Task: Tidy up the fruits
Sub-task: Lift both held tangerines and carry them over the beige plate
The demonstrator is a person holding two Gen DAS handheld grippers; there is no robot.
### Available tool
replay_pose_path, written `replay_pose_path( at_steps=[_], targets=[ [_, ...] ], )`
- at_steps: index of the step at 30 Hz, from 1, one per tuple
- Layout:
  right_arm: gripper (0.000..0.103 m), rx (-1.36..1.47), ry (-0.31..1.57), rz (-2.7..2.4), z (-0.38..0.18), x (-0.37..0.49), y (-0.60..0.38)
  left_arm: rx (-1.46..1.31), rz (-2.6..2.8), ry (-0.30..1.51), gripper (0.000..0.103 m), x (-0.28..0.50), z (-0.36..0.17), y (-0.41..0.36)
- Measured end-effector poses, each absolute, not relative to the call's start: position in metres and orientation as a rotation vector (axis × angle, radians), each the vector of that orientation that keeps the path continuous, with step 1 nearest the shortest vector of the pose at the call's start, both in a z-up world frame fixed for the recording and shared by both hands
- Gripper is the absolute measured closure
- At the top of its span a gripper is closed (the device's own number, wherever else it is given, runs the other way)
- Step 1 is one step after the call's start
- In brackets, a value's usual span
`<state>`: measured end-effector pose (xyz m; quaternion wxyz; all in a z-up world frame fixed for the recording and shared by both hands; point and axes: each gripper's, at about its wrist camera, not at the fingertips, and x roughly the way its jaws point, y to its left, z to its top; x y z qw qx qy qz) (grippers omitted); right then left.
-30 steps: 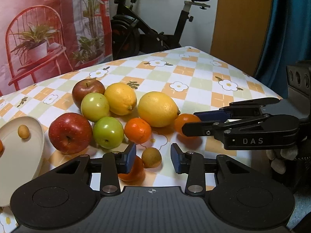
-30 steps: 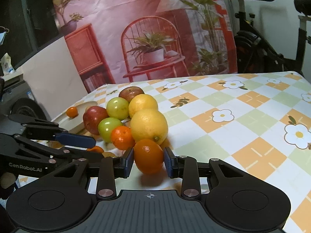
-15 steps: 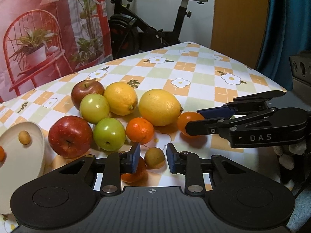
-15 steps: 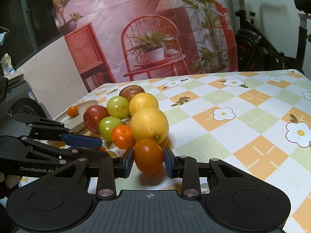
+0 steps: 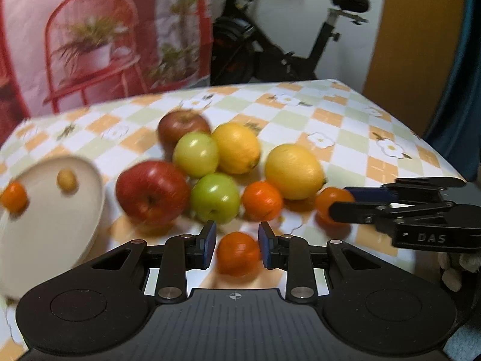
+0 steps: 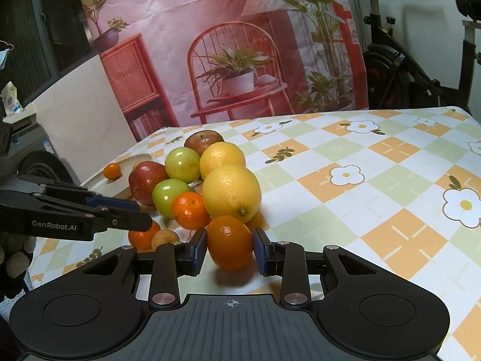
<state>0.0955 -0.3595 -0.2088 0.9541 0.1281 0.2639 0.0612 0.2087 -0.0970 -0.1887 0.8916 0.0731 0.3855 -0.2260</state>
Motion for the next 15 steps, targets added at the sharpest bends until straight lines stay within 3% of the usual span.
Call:
replay_pose_path(
  at_steps=[3,15],
  targets=[
    [0.072,0.259,0.537,0.125,-0.21,0.096,-0.359,0.104,-0.477,0.823,0.063,0.21,-0.192,-0.091],
    [0.072,0.26,0.539,0.125,-0.21,0.096,-0.359,0.078,-0.487,0.855,0.067,0.209,-0.2,-0.089]
  ],
)
